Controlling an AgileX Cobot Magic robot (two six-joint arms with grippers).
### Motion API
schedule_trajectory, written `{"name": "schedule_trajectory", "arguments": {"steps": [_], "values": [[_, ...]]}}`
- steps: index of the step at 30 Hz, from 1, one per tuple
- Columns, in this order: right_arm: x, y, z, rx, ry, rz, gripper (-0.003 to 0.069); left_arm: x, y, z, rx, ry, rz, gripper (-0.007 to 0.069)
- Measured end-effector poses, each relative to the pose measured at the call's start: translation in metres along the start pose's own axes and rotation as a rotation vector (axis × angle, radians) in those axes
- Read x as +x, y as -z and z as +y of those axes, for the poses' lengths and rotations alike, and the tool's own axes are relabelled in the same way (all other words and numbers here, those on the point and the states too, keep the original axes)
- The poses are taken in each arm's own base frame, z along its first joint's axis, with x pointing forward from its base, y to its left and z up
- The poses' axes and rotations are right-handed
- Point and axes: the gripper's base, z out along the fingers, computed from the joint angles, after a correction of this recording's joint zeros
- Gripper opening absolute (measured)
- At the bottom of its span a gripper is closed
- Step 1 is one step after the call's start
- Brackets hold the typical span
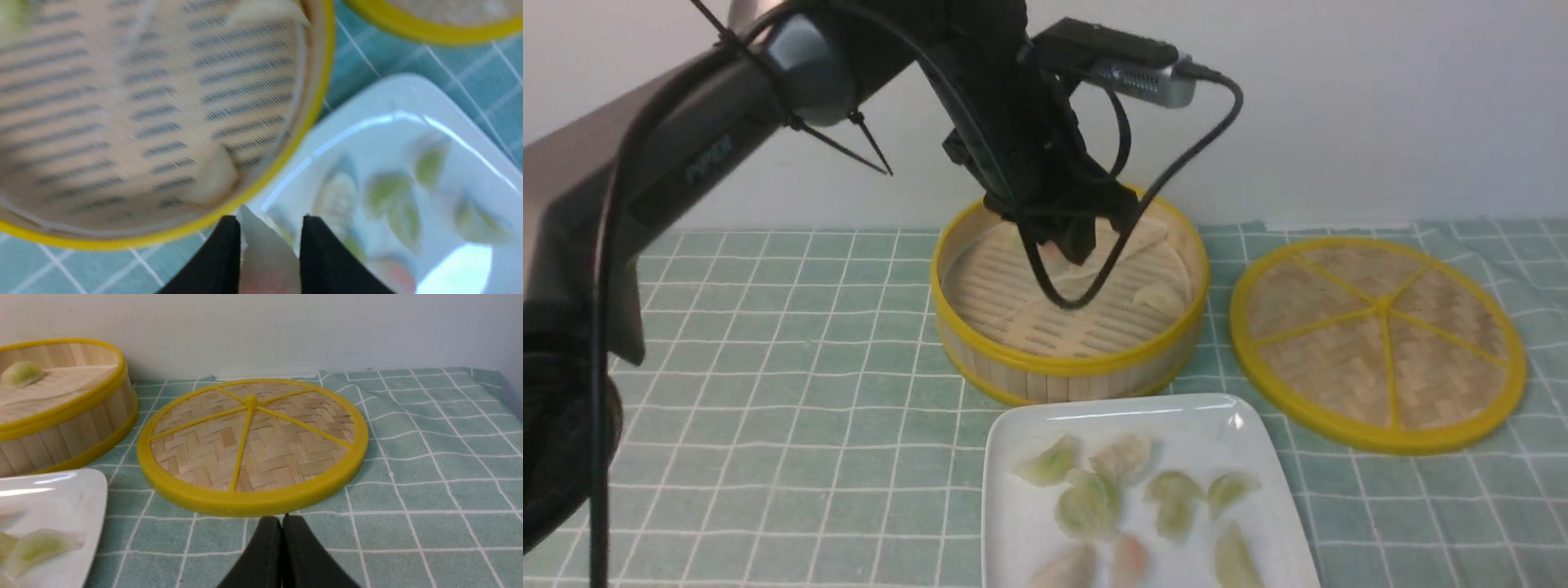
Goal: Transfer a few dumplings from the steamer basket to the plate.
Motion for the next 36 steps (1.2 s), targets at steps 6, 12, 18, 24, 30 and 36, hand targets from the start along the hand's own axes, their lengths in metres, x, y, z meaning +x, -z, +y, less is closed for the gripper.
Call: {"name": "schedule_trajectory", "arguments": {"steps": [6, 12, 18, 24, 30, 36], "values": [[0.000, 0.000, 0.000, 0.000, 0.000, 0.000, -0.0015, 0.029, -0.064, -0.043, 0.068, -0.113, 0.218, 0.0165], [0.000, 0.000, 0.000, 0.000, 0.000, 0.000, -0.0015, 0.039, -0.104, -0.070, 0.085, -0.178, 0.308, 0.0165], [0.000, 0.000, 0.000, 0.000, 0.000, 0.000, -0.0015, 0.037, -0.106, -0.078, 0.079, -0.201, 0.305, 0.0364], [0.000, 0.000, 0.000, 0.000, 0.000, 0.000, -0.0015, 0.023, -0.093, -0.079, 0.064, -0.183, 0.242, 0.0531], [0.000, 0.000, 0.000, 0.000, 0.000, 0.000, -0.0015, 0.012, -0.031, -0.083, 0.025, -0.143, 0.095, 0.0234], [0.000, 0.000, 0.000, 0.000, -0.001, 0.000, -0.0015, 0.024, 0.060, -0.088, 0.011, -0.150, -0.082, 0.0003]]}}
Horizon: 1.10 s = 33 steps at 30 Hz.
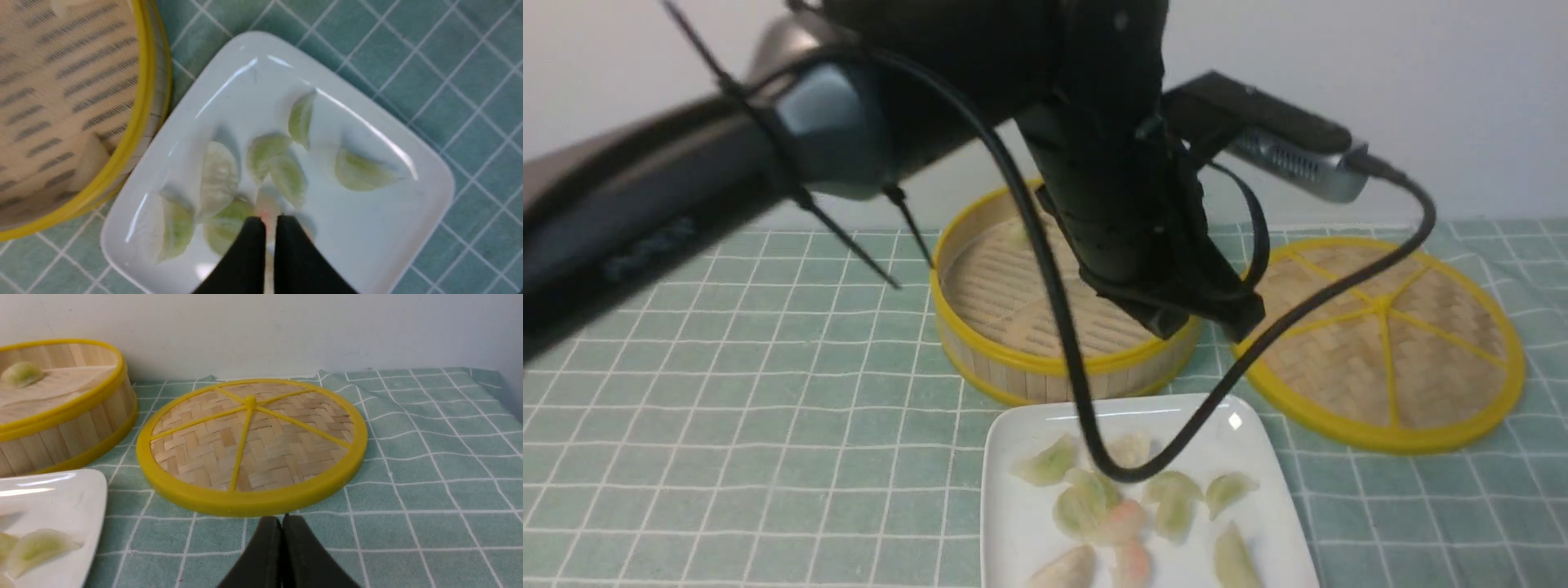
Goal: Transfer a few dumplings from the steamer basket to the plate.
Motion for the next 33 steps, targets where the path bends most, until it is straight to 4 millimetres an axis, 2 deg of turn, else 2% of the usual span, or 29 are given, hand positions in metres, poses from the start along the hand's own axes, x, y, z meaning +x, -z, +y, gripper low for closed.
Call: {"name": "schedule_trajectory", "arguments": {"steps": [2, 3, 4, 8, 13, 14, 17, 18, 19, 20, 24, 29, 33], "values": [[0.000, 0.000, 0.000, 0.000, 0.000, 0.000, -0.0015, 0.011, 0.032, -0.002, -0.017, -0.001, -0.051, -0.0006], [0.000, 0.000, 0.000, 0.000, 0.000, 0.000, -0.0015, 0.013, 0.034, -0.002, -0.022, 0.000, -0.049, -0.0006], [0.000, 0.000, 0.000, 0.000, 0.000, 0.000, -0.0015, 0.025, 0.055, -0.003, -0.044, 0.002, -0.075, -0.0006], [0.000, 0.000, 0.000, 0.000, 0.000, 0.000, -0.0015, 0.066, 0.099, -0.003, -0.112, 0.041, -0.141, -0.0006], [0.000, 0.000, 0.000, 0.000, 0.000, 0.000, -0.0015, 0.120, 0.140, -0.002, -0.196, 0.093, -0.331, -0.0006], [0.000, 0.000, 0.000, 0.000, 0.000, 0.000, -0.0015, 0.121, 0.138, -0.001, -0.200, 0.096, -0.328, -0.0006], [0.000, 0.000, 0.000, 0.000, 0.000, 0.000, -0.0015, 0.155, 0.155, 0.001, -0.258, 0.118, -0.444, -0.0006], [0.000, 0.000, 0.000, 0.000, 0.000, 0.000, -0.0015, 0.169, 0.156, 0.002, -0.275, 0.124, -0.470, -0.0006], [0.000, 0.000, 0.000, 0.000, 0.000, 0.000, -0.0015, 0.172, 0.159, 0.001, -0.277, 0.124, -0.487, -0.0006], [0.000, 0.000, 0.000, 0.000, 0.000, 0.000, -0.0015, 0.186, 0.160, 0.001, -0.287, 0.122, -0.519, -0.0006], [0.000, 0.000, 0.000, 0.000, 0.000, 0.000, -0.0015, 0.220, 0.165, -0.001, -0.279, 0.123, -0.606, -0.0006], [0.000, 0.000, 0.000, 0.000, 0.000, 0.000, -0.0015, 0.245, 0.179, -0.005, -0.255, 0.136, -0.687, -0.0006], [0.000, 0.000, 0.000, 0.000, 0.000, 0.000, -0.0015, 0.255, 0.189, -0.007, -0.252, 0.138, -0.734, -0.0006]]}}
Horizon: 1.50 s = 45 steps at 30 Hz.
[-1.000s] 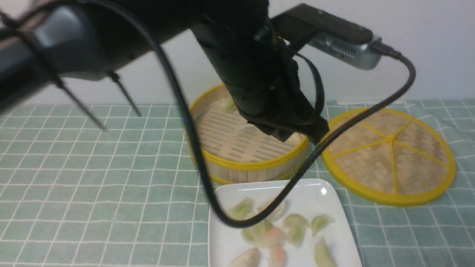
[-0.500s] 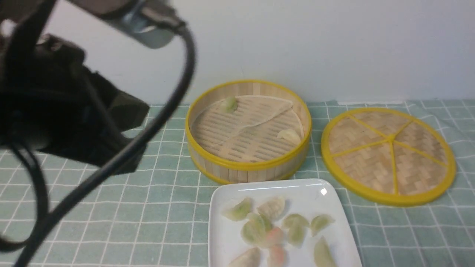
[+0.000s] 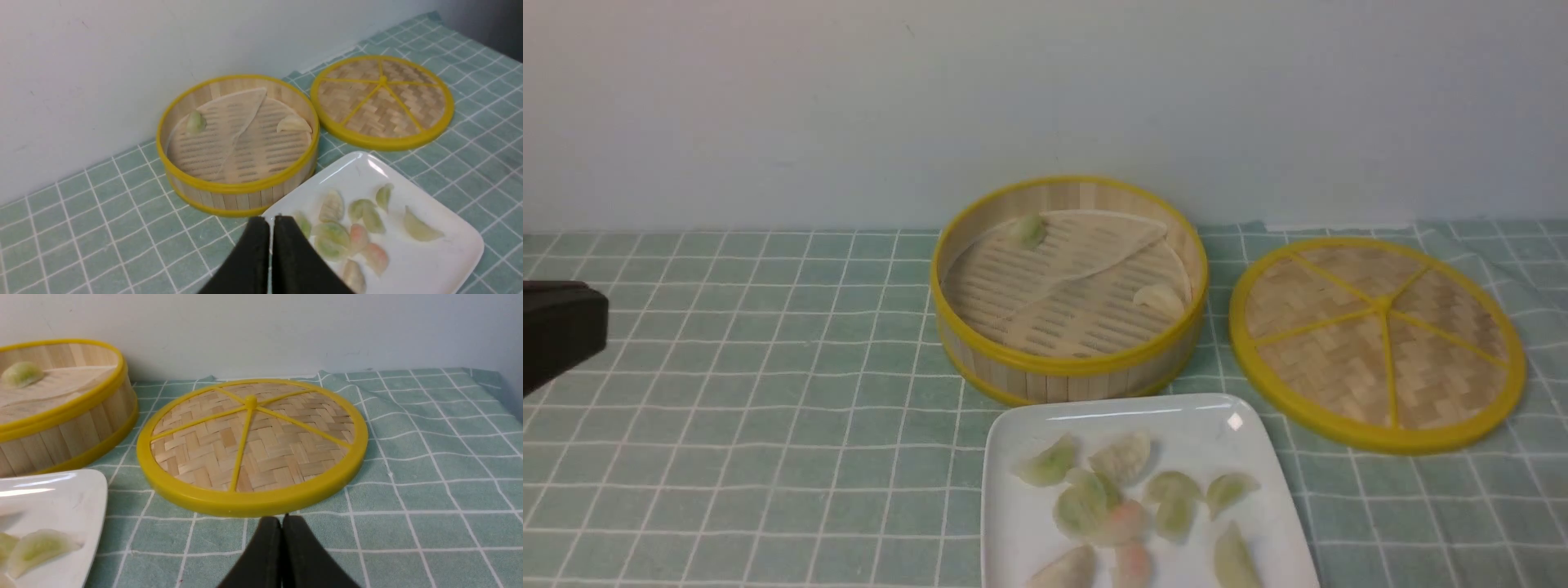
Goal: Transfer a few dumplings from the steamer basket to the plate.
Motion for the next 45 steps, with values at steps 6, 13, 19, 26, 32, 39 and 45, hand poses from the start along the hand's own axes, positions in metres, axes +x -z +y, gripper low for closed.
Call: {"name": "schedule_trajectory", "arguments": {"steps": [6, 13, 19, 26, 32, 39, 45], "values": [[0.000, 0.000, 0.000, 0.000, 0.000, 0.000, -0.0015, 0.000, 0.003, 0.001, -0.003, -0.002, -0.010, -0.0006], [0.000, 0.000, 0.000, 0.000, 0.000, 0.000, -0.0015, 0.002, 0.003, 0.002, -0.018, -0.017, -0.004, -0.0006], [0.000, 0.000, 0.000, 0.000, 0.000, 0.000, -0.0015, 0.034, 0.004, 0.003, -0.036, -0.043, -0.150, -0.0006], [0.000, 0.000, 0.000, 0.000, 0.000, 0.000, -0.0015, 0.137, -0.020, 0.013, -0.274, -0.026, -0.252, -0.0006], [0.000, 0.000, 0.000, 0.000, 0.000, 0.000, -0.0015, 0.214, -0.046, 0.019, -0.414, 0.035, -0.143, -0.0006], [0.000, 0.000, 0.000, 0.000, 0.000, 0.000, -0.0015, 0.238, -0.055, 0.021, -0.438, 0.071, -0.048, -0.0006], [0.000, 0.000, 0.000, 0.000, 0.000, 0.000, -0.0015, 0.238, -0.055, 0.021, -0.438, 0.071, -0.049, -0.0006]]}}
